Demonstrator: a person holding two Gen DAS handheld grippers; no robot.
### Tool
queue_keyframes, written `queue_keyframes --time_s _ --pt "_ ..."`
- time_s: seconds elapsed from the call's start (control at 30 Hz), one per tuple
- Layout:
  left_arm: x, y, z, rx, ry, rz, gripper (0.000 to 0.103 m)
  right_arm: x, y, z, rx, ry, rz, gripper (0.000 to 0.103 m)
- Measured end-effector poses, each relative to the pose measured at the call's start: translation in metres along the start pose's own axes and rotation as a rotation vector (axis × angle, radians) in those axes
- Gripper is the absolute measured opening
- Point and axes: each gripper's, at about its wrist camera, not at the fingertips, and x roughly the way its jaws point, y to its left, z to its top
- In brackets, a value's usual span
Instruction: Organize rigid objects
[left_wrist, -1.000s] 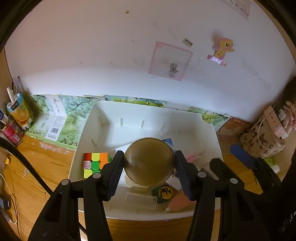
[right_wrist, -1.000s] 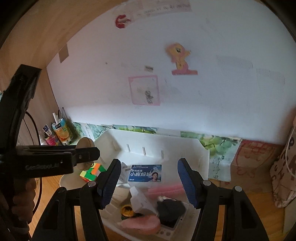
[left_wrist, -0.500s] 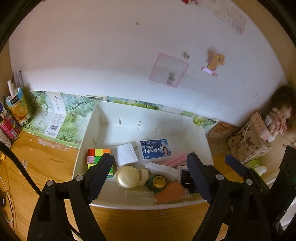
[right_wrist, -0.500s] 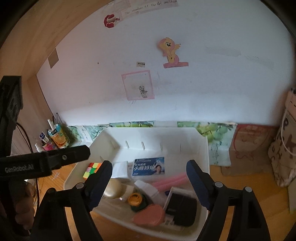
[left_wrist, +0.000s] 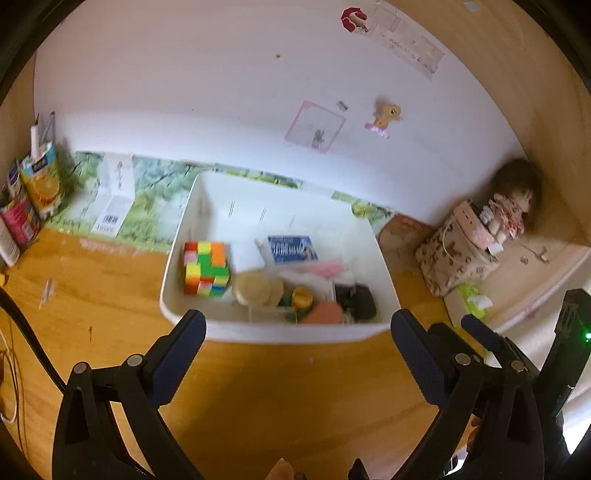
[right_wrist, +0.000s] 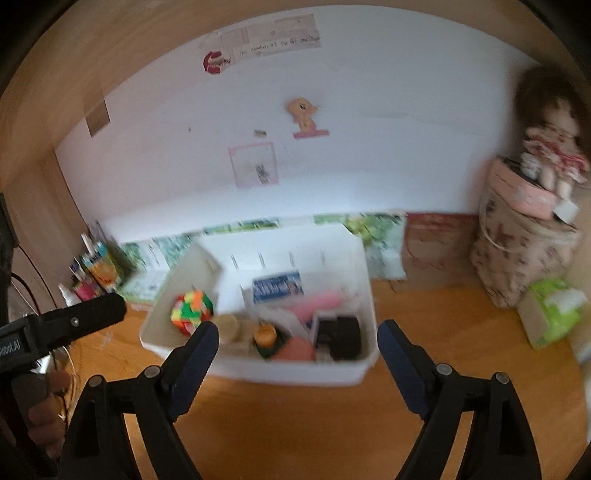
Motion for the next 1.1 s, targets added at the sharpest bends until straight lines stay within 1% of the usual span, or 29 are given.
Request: queue_keyframes --time_s 0.1,0.13,0.17,0.2,0.23,0.3,0.37,0.53,0.67,0.73,0.83,0.9,0.97,1.03,1.1 --pt "-0.012 0.008 -0.013 0.012 0.006 0.001 0.101 -0.015 0.008 -0.022 0.016 0.059 -0.031 0.088" --pt "-0.014 0.011 -0.016 0.013 0.013 -0.004 0.101 -0.018 0.010 -0.027 0.021 0.071 -0.038 0.091" --pt "-0.016 0.015 -0.021 0.014 0.027 -0.014 0.101 -0.023 0.012 -0.034 0.031 0.088 -0.051 0.098" --pt "-0.018 0.017 -0.024 0.017 0.034 -0.016 0.101 -0.029 0.015 -0.041 0.043 0.099 -0.065 0.102" --pt "-0.020 0.019 -0.026 0.021 0.039 -0.011 0.101 -0.034 0.017 -0.046 0.050 0.103 -0.069 0.103" --pt "-0.028 0.018 -0.033 0.041 0.055 0.026 0.101 -0.045 0.023 -0.056 0.057 0.117 -0.066 0.103" --pt "-0.037 0.015 -0.038 0.050 0.055 0.035 0.101 -0.054 0.028 -0.060 0.062 0.135 -0.064 0.103" --pt "-0.062 0.003 -0.051 0.035 0.043 0.049 0.101 -0.076 0.039 -0.068 0.102 0.170 -0.008 0.103" --pt "-0.076 -0.005 -0.053 0.019 0.023 0.108 0.101 -0.084 0.045 -0.070 0.117 0.197 0.064 0.103" --pt "-0.080 -0.006 -0.053 0.006 0.011 0.136 0.101 -0.091 0.049 -0.068 0.094 0.202 0.071 0.103" --pt "-0.086 -0.007 -0.056 0.000 0.034 0.206 0.101 -0.110 0.048 -0.065 0.068 0.165 0.015 0.103" --pt "-0.093 -0.005 -0.060 -0.016 0.015 0.237 0.101 -0.123 0.044 -0.064 0.072 0.123 -0.017 0.103" --pt "-0.099 -0.005 -0.062 -0.031 -0.005 0.273 0.101 -0.128 0.044 -0.063 0.039 0.108 -0.050 0.103" --pt "-0.100 -0.009 -0.063 -0.024 -0.007 0.329 0.101 -0.125 0.044 -0.063 0.018 0.120 -0.041 0.103" --pt "-0.102 -0.017 -0.067 0.009 -0.010 0.359 0.101 -0.122 0.041 -0.068 0.024 0.159 -0.017 0.103"
